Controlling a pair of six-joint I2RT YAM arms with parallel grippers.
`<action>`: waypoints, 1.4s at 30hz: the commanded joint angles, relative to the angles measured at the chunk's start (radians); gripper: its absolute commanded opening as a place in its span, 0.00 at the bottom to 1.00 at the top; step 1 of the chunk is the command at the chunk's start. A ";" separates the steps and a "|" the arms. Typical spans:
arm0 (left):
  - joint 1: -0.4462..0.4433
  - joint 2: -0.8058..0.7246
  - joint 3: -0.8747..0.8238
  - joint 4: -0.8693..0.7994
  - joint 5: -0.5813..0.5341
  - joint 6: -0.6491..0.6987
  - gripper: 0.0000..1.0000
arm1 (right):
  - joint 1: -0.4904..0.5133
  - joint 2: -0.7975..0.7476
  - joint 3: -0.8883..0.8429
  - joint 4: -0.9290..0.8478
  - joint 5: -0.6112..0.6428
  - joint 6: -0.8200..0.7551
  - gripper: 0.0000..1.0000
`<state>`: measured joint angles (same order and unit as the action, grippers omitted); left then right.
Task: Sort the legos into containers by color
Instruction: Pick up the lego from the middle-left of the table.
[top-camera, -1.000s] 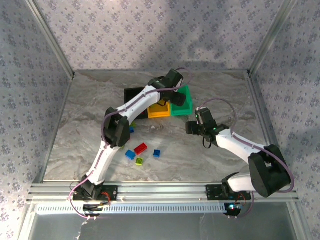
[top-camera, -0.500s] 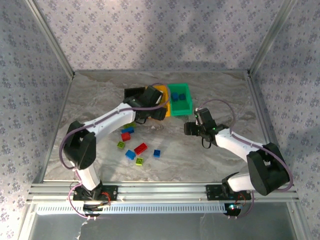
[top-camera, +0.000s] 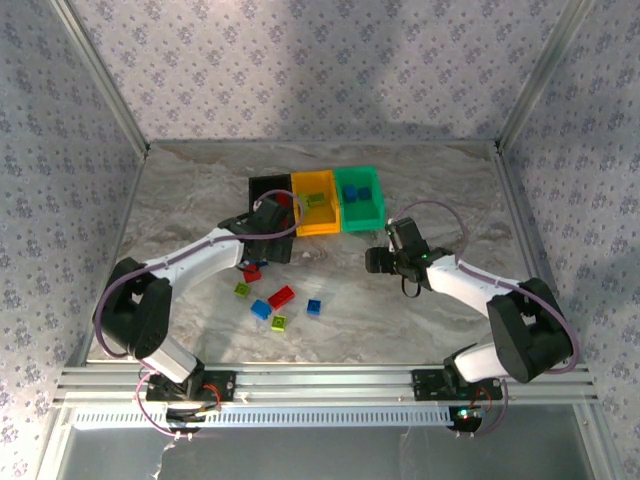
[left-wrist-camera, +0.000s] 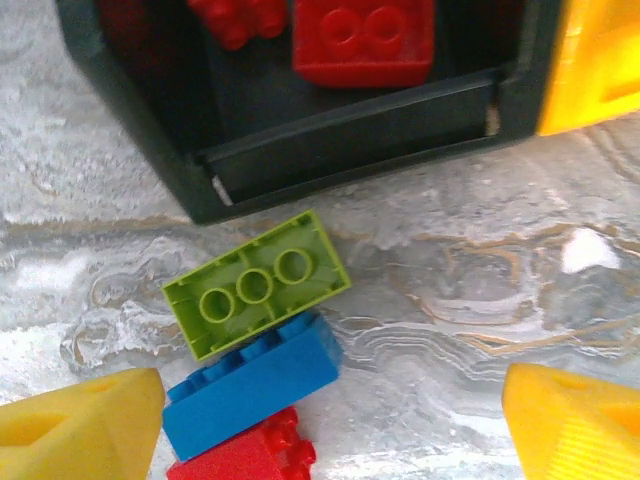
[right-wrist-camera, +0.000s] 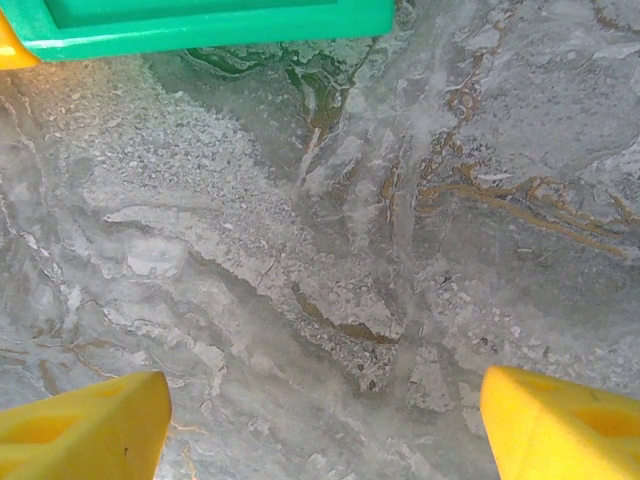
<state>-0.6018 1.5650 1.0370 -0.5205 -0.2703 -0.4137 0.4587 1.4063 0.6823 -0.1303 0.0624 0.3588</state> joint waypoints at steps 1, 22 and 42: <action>0.039 -0.020 -0.018 0.014 0.077 -0.034 0.85 | 0.005 0.009 0.033 -0.010 -0.008 0.011 0.83; 0.150 0.024 -0.063 0.020 0.206 -0.057 0.88 | 0.003 0.005 0.031 -0.014 -0.009 0.009 0.83; 0.154 0.113 -0.014 0.001 0.204 -0.017 0.79 | 0.003 -0.008 0.022 -0.010 -0.008 0.009 0.83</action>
<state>-0.4515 1.6588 0.9928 -0.5037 -0.0742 -0.4530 0.4587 1.4101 0.6926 -0.1303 0.0624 0.3588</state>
